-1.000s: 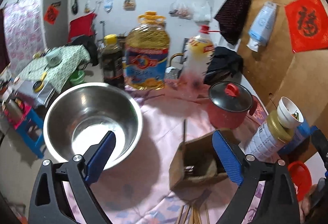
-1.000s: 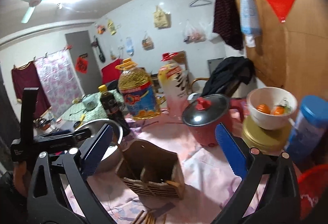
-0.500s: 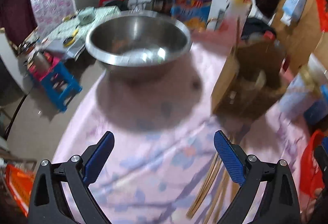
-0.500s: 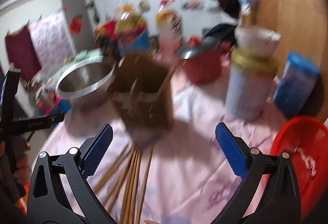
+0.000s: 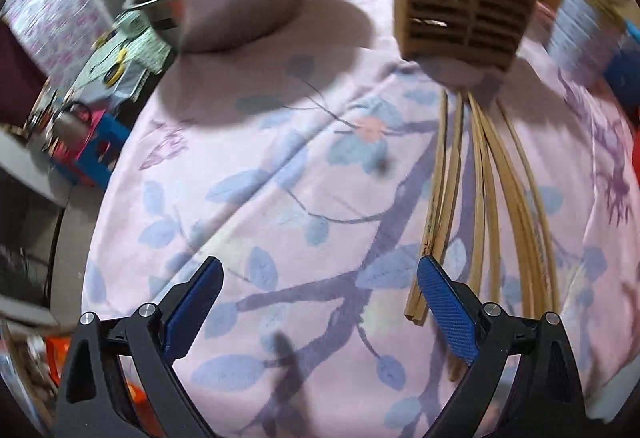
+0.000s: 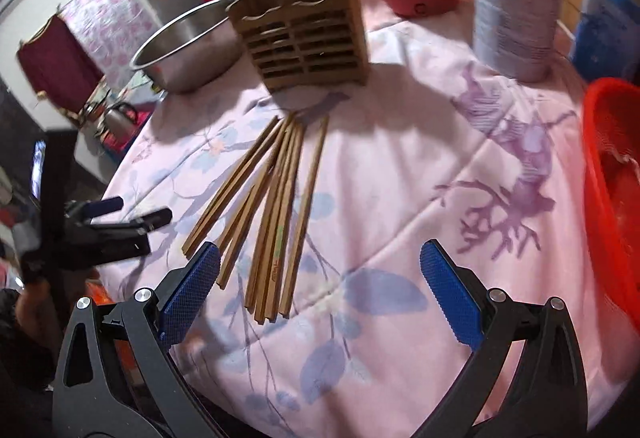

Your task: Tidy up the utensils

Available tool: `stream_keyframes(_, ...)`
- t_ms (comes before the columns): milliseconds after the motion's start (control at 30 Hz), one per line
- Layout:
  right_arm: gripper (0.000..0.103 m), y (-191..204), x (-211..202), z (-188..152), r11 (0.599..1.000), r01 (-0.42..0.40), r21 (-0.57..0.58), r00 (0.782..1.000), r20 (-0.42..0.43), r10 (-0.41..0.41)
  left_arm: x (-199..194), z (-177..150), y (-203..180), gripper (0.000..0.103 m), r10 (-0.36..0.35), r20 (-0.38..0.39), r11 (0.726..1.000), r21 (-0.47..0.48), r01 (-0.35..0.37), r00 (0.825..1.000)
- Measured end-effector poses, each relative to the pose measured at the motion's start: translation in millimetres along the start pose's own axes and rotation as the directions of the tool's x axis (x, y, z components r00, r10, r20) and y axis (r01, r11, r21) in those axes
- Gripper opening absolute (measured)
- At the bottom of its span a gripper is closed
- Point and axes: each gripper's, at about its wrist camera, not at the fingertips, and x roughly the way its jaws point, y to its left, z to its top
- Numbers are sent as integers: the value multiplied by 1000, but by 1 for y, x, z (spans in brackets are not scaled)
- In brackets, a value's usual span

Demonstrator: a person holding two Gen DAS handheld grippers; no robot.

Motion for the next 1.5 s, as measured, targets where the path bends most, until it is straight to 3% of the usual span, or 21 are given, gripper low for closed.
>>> stream_keyframes(133,97,4,-17,-5,998,59,11,998,39,-59,11,-2,-1,96,-52,-4,998,36,52,999)
stream_keyframes(267,97,3,-32,-7,992,120,43,990,69,-123,19,-5,-5,96,-62,9,994,92,61,998)
stream_keyframes(567,97,0,-61,-18,966,232,117,962,117,-245,32,5,-6,96,-134,34,982,139,128,990)
stream_keyframes(767,97,0,-71,-26,952,271,141,949,128,-289,39,17,-13,96,-163,41,976,152,156,986)
stream_keyframes(867,97,-2,-74,-28,947,281,154,945,130,-302,43,16,-22,97,-146,49,974,182,135,988)
stream_keyframes(1033,97,-4,-78,-29,944,286,164,941,137,-309,46,19,-13,95,-141,62,983,130,132,988)
stream_keyframes(1200,97,0,-70,-23,957,248,149,955,132,-267,41,11,11,70,-132,76,988,86,125,988)
stream_keyframes(1267,97,5,-64,-20,965,224,132,962,127,-241,35,4,22,42,-148,83,988,64,143,986)
stream_keyframes(1367,97,17,-55,-15,978,184,95,973,124,-195,30,-6,30,20,-161,88,986,52,157,983)
stream_keyframes(1500,97,31,-47,-11,989,145,36,981,122,-148,26,-17,32,10,-162,95,986,47,158,982)
